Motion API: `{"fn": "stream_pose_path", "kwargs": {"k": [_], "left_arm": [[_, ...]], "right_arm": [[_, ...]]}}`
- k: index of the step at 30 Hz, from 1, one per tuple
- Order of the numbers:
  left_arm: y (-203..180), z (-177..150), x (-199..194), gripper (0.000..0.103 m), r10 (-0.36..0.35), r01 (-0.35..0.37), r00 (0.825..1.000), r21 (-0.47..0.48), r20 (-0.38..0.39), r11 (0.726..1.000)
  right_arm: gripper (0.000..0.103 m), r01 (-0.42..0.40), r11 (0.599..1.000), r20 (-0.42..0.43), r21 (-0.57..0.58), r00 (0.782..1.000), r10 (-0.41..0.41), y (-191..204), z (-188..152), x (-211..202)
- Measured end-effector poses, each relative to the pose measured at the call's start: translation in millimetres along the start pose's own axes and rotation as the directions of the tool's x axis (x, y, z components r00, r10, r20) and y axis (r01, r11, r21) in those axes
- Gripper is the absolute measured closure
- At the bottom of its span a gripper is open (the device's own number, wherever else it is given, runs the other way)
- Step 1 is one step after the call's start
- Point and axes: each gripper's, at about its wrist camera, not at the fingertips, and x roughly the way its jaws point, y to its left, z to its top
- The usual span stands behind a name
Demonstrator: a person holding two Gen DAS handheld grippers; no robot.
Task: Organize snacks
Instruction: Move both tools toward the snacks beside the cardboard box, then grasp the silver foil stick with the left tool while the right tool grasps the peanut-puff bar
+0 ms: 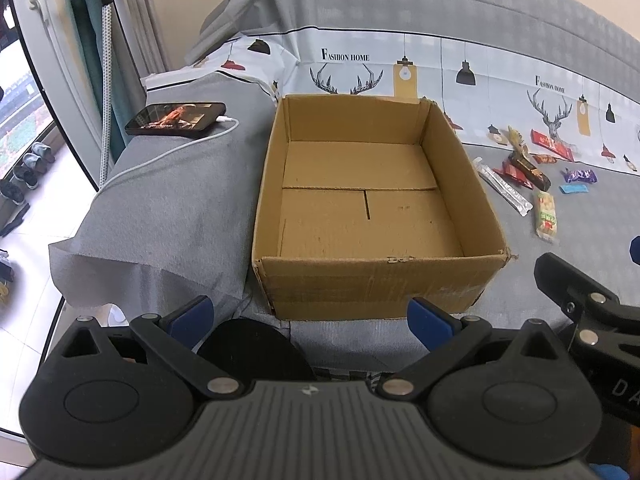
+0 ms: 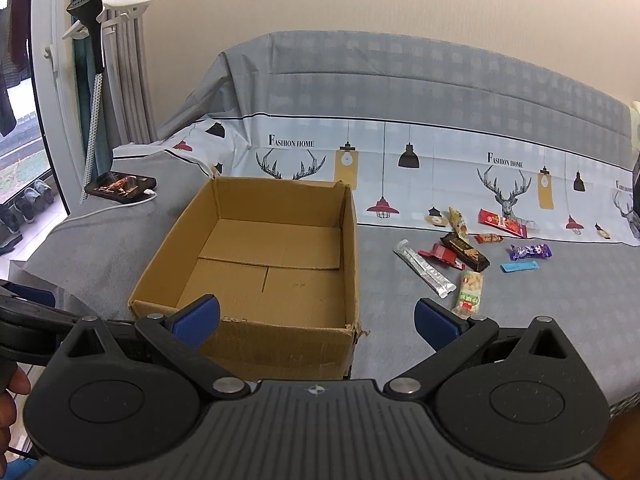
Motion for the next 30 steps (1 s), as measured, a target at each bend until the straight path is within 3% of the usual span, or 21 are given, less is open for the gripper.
{"fn": "stream_pose_path", "kwargs": {"k": [21, 30], "left_arm": [[-10.9, 1.9, 18.3, 0.000, 0.021, -0.019, 0.998, 0.042, -0.056, 0.999], [-23.9, 14.1, 34.2, 0.000, 0.032, -0.025, 0.994, 0.068, -0.104, 0.997]], "right_arm": [[0.000, -0.011, 0.998, -0.041, 0.057, 0.999, 0.013, -14.1, -6.3, 18.6], [0.000, 0.037, 0.990, -0.056, 0.135, 0.998, -0.030, -50.3, -10.5, 41.4]]}}
